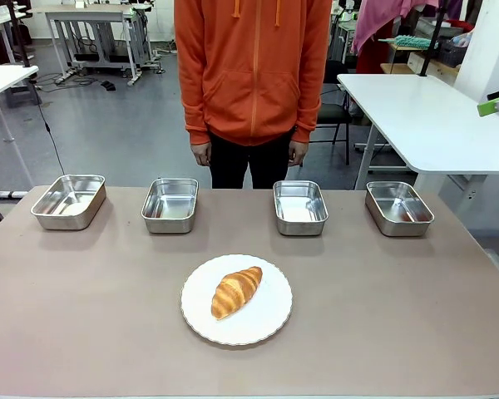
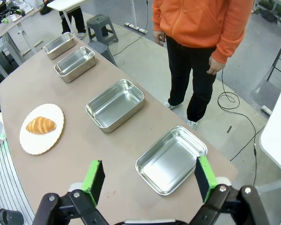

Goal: Place the bread in the container.
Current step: Place the Butter Roll into the Airtight Container indicated by the human.

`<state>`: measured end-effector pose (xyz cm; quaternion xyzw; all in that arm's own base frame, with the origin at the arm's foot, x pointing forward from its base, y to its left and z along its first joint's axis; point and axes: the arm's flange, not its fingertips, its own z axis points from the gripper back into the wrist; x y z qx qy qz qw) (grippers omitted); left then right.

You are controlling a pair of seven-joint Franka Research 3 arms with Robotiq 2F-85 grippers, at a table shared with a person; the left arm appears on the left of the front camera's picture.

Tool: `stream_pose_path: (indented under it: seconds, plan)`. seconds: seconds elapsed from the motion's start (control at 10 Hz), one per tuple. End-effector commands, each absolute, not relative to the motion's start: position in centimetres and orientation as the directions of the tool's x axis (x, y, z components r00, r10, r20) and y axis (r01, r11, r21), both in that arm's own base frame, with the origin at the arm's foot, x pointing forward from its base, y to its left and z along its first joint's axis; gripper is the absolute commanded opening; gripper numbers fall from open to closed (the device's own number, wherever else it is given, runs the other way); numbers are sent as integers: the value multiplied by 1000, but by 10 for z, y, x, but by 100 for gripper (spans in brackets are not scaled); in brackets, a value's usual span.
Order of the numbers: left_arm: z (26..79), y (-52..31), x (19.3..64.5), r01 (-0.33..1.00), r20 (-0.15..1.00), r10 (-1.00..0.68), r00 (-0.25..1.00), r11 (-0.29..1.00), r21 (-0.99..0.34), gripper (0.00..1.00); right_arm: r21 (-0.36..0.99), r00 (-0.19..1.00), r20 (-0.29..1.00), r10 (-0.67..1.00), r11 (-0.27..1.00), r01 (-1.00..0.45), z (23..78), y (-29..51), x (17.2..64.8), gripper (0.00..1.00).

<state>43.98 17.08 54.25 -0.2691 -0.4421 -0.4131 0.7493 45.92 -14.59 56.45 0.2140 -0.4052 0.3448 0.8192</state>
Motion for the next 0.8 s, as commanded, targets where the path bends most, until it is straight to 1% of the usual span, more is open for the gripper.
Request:
stream_pose_path:
  seconds: [0.0, 0.7]
  plan:
    - [544, 171, 439, 860, 888, -382, 255, 510, -28, 100, 72, 422, 824, 379, 668, -741, 566, -144, 460, 100]
    - [544, 171, 439, 860, 888, -382, 255, 510, -28, 100, 72, 422, 824, 379, 668, -741, 566, -144, 460, 100]
